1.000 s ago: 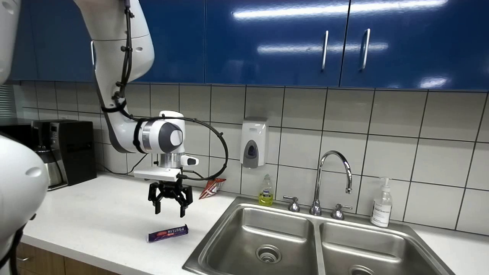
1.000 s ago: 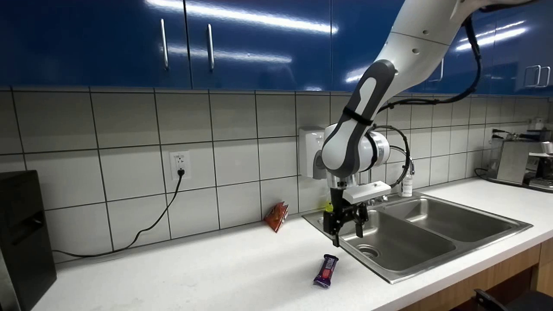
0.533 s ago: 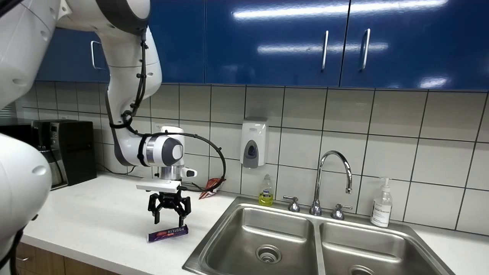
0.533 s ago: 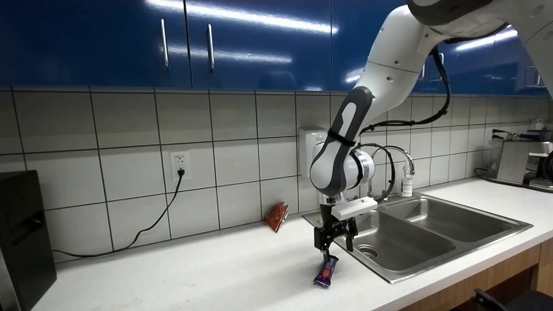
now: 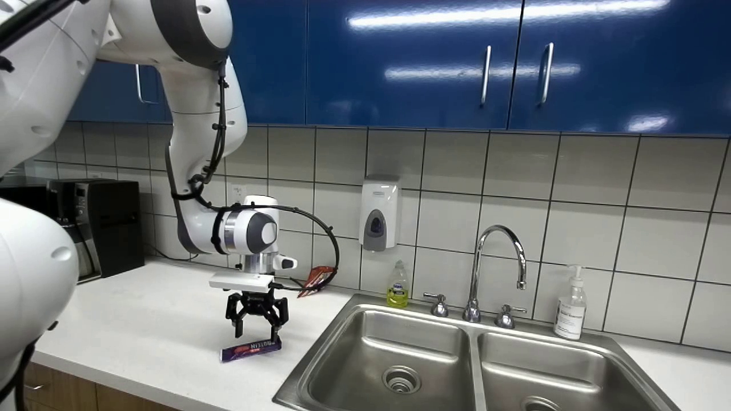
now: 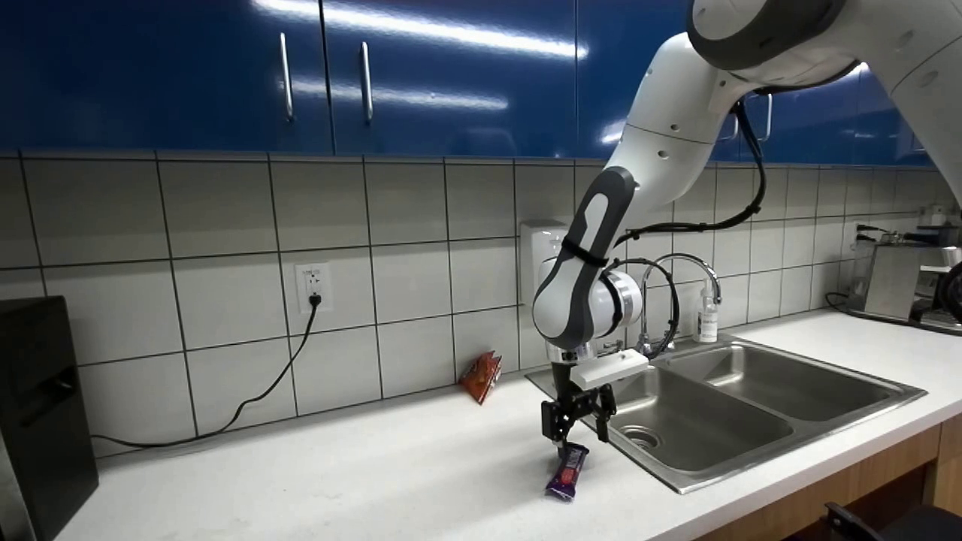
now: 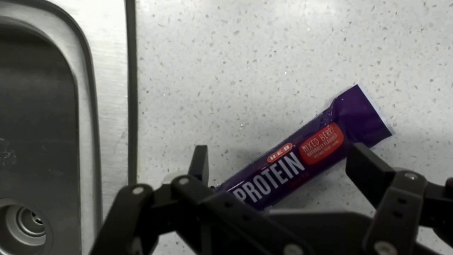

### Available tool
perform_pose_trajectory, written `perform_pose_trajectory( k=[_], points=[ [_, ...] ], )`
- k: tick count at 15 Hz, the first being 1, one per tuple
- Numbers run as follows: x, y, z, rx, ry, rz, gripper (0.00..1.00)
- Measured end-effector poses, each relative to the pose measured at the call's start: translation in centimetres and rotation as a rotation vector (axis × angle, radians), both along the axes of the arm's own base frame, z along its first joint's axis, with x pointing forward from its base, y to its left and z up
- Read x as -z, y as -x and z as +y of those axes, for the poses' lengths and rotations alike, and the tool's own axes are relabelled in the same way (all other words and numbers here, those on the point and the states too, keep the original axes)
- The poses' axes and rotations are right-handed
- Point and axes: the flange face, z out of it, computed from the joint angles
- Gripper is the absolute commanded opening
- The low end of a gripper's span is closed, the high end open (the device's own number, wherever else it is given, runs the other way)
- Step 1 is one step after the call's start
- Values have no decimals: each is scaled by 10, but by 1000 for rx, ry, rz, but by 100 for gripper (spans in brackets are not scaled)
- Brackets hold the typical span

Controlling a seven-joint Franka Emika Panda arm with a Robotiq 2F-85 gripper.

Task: Pick up the snuck and put it in the sink

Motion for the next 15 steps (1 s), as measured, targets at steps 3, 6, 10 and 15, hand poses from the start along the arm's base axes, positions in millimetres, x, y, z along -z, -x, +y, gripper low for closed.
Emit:
perform_pose_trajectory(
  k=[3,6,10,15],
  points=[
    [0,0,0,1,0,1,100],
    [1,2,0,18,-1,4,100],
    [0,5,1,172,17,-2,100],
    [0,8,5,380,60,-37,100]
  ],
)
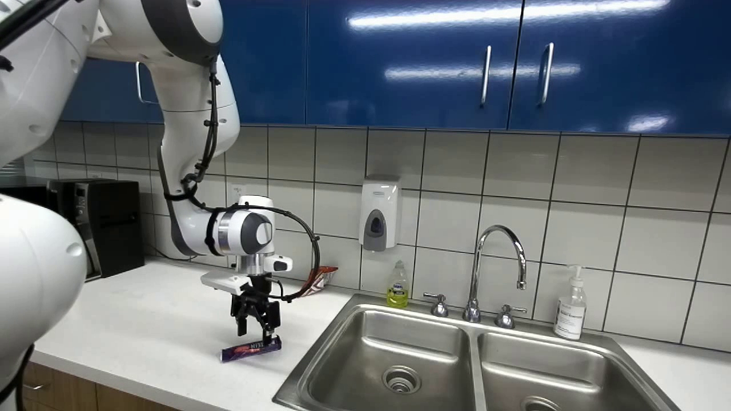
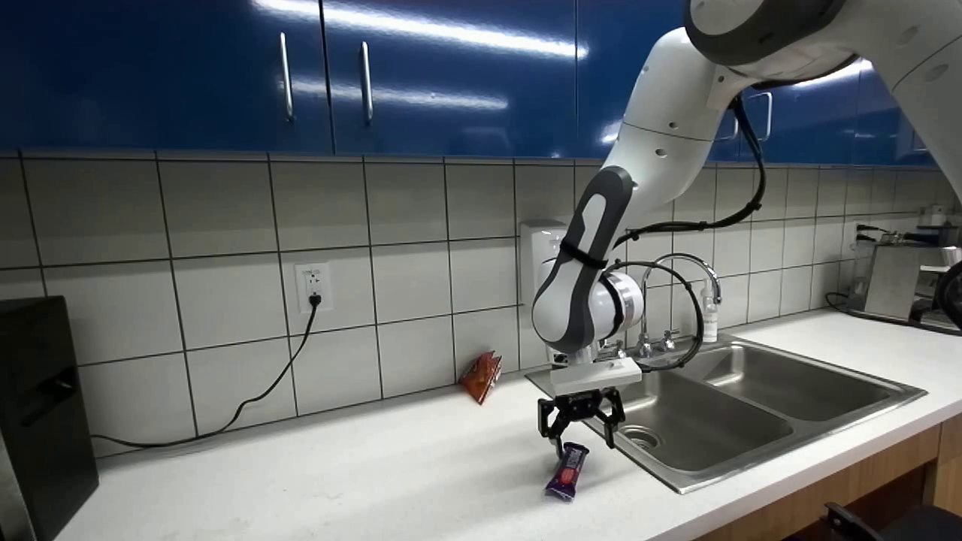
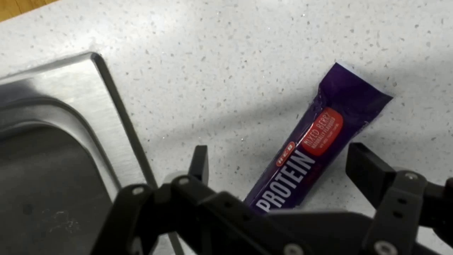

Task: Pick up the snuck and put it in the sink

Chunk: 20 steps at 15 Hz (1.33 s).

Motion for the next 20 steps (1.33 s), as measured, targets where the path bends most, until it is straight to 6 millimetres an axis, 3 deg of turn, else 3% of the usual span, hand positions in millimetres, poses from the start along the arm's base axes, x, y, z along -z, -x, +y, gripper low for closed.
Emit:
perform_pose_trajectory(
  k=[9,20],
  points=[
    [0,-3,2,213,43,-47,100],
    [23,-16,10,292,65,-60,100]
  ],
)
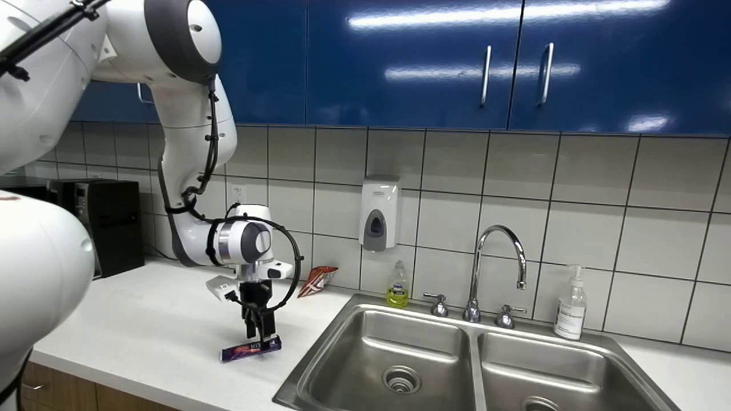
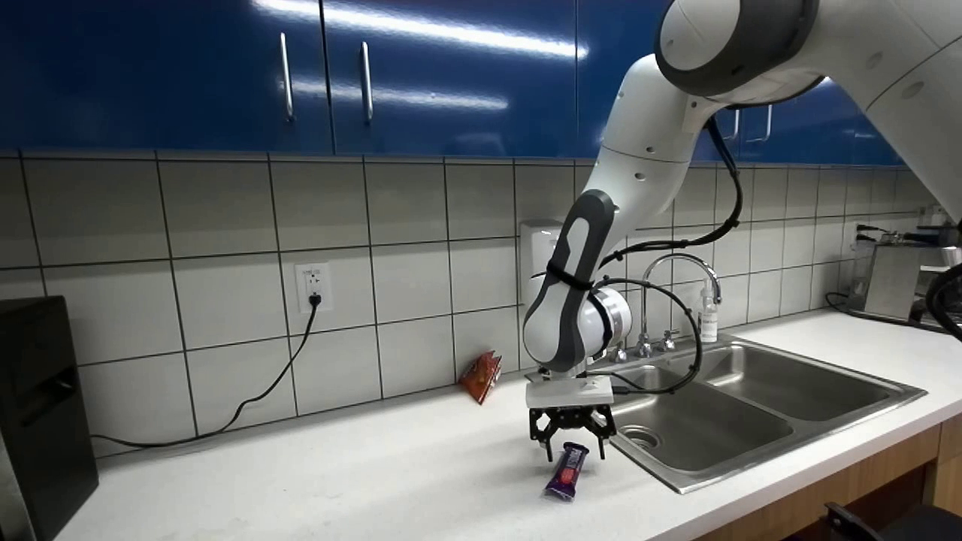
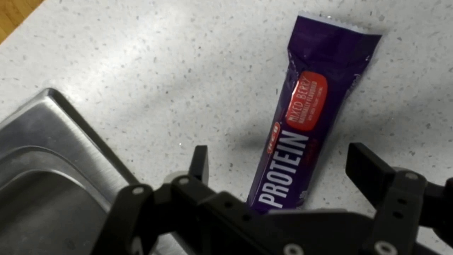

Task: Pick up the snuck and put it in the sink

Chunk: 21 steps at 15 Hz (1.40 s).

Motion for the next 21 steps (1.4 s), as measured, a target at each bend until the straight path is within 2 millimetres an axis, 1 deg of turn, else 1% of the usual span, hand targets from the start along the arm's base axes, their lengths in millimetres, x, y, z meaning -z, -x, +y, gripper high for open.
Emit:
perform_pose_trajectory(
  k=[6,8,9,10,11,12,15,18,19,21],
  points=[
    [9,-11,8,7,5,-8,100],
    [11,-13,9,7,6,-9,95],
    [12,-14,9,7,7,-10,96],
    [13,-15,8,8,7,-10,92],
    [13,-16,8,8,8,-11,71],
    [14,-17,8,8,9,-11,67],
    [15,-18,8,8,10,-13,42],
    [12,-22,13,1,8,-23,19],
    [12,-23,14,-2,7,-25,14],
    [11,-23,15,-3,7,-25,13]
  ],
)
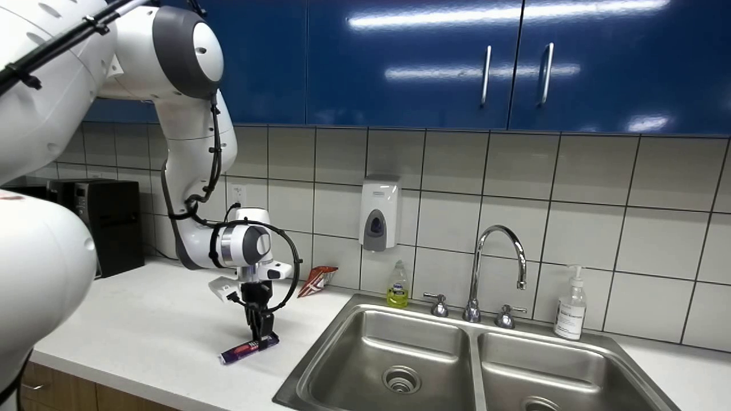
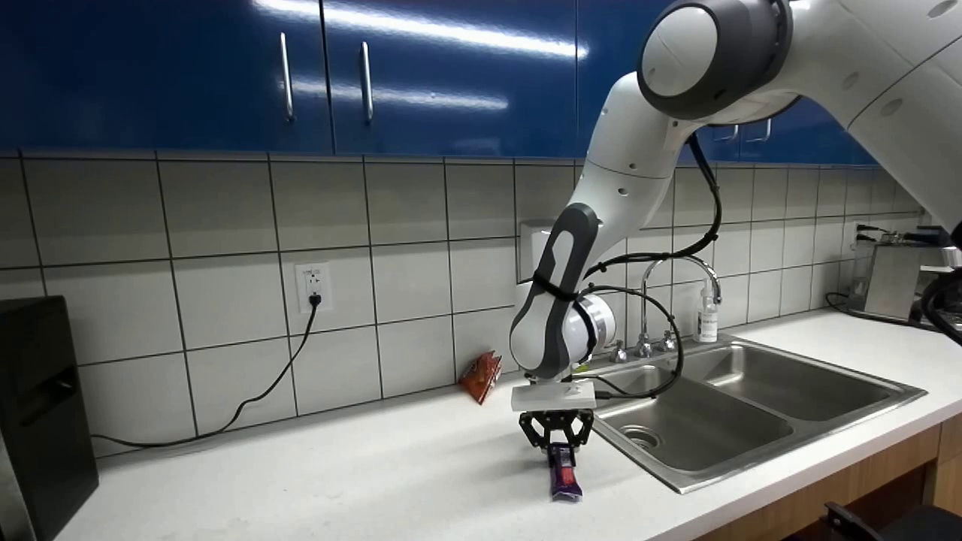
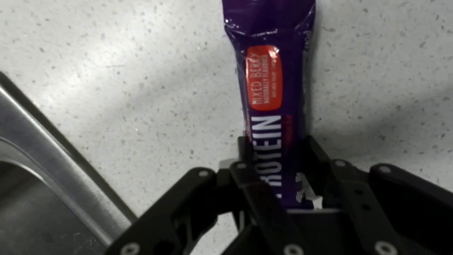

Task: Pick up the snuck and put it in the sink

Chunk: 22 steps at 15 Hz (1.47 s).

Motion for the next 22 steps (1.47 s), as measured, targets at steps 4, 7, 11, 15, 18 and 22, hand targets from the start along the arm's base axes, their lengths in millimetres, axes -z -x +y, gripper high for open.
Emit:
perform_pose_trajectory(
  k=[4,7,11,15,18,22],
  points=[
    [0,0,0,0,0,0,13],
    [0,0,0,0,1,-1,13],
    [-5,-2,-3,1,6,-9,13],
    [-25,-4,-1,-7,9,-38,13],
    [-43,-3,-1,-15,9,-59,13],
    [-61,1,-4,-19,12,-80,13]
  ],
)
